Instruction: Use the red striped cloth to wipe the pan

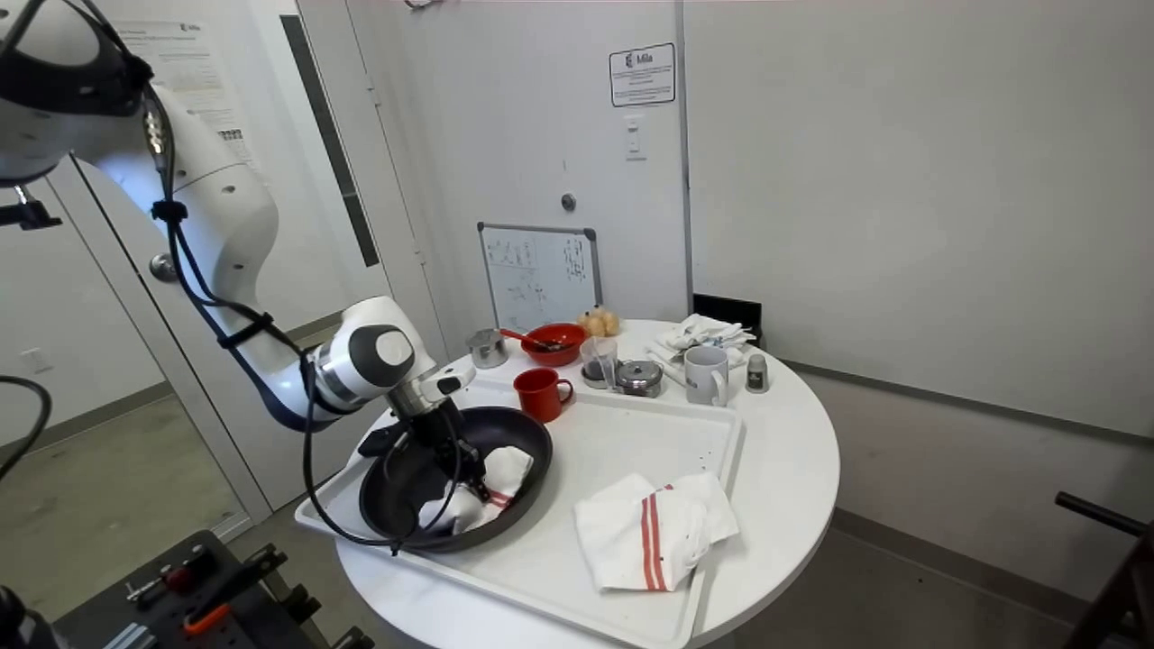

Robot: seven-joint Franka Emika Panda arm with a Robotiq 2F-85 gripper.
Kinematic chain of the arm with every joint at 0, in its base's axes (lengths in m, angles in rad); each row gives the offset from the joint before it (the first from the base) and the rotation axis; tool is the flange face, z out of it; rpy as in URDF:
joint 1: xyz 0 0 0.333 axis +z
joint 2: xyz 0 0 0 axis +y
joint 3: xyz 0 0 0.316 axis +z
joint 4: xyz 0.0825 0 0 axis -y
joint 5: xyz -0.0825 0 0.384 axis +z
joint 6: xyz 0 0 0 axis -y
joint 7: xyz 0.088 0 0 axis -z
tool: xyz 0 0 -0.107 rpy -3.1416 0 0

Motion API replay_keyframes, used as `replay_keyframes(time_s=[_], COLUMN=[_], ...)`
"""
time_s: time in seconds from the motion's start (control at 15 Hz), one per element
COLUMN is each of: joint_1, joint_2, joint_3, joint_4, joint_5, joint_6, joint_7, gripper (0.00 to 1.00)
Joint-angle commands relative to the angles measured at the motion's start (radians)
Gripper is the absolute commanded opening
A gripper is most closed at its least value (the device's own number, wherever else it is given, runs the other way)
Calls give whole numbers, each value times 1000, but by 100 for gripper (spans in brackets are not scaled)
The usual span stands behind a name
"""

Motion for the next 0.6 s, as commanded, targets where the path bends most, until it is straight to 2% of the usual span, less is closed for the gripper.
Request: replay_keyframes(time_s=[0.0,0.53], joint_1=[47,118], joint_2=[49,17], joint_3=[12,-12], joint_4=[16,-59], joint_5=[23,117], joint_6=[114,264], joint_7=[9,-82], gripper=[4,4])
